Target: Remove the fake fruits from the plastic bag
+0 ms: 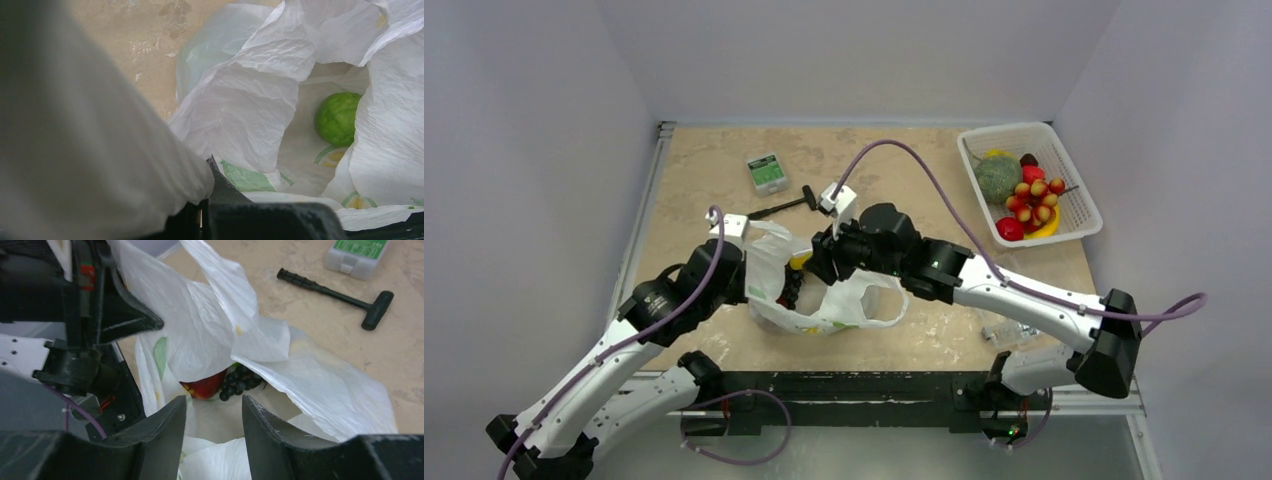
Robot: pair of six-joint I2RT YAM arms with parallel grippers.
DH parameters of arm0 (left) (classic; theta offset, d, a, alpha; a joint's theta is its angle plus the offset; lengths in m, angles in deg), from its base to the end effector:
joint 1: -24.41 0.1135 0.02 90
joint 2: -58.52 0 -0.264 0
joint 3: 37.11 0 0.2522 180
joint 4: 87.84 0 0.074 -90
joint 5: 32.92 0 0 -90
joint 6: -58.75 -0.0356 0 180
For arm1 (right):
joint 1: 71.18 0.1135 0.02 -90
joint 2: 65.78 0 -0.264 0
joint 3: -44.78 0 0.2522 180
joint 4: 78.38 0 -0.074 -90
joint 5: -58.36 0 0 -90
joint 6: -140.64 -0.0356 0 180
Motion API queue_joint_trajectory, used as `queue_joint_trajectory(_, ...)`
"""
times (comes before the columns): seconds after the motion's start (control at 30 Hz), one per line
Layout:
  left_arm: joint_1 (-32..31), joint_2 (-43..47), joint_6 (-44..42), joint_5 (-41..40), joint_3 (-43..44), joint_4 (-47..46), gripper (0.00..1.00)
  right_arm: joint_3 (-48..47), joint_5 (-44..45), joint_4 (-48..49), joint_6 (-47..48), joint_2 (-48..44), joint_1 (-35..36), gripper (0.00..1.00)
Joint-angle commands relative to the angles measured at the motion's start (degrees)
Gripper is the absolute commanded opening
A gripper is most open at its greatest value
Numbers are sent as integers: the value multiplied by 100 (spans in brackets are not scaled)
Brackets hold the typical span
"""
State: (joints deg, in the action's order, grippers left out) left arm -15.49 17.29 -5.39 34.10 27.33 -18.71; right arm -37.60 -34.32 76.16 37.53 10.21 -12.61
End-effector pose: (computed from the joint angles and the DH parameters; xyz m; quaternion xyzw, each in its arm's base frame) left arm 0.1067 -0.0711 0.3102 0.0368 0.9107 -0.0446 0.4091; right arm 0.1604 0.2656 0.3619 -0.3271 0.7458 0.3551 0.4591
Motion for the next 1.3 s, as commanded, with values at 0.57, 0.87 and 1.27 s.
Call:
queue_joint_trajectory(0.57, -32, -1099, -413, 793, 23, -247, 0, 1360, 3111, 1336, -663, 1808, 649, 42)
queue_joint_trajectory(0.87, -31, -1047, -417, 681, 70, -220, 0, 1901, 2896, 2749, 1, 1596, 647, 63)
queue_joint_trajectory(1.27, -35, -271, -277, 202, 23, -194, 0, 1648, 2760, 5012, 1217, 2551, 639, 90)
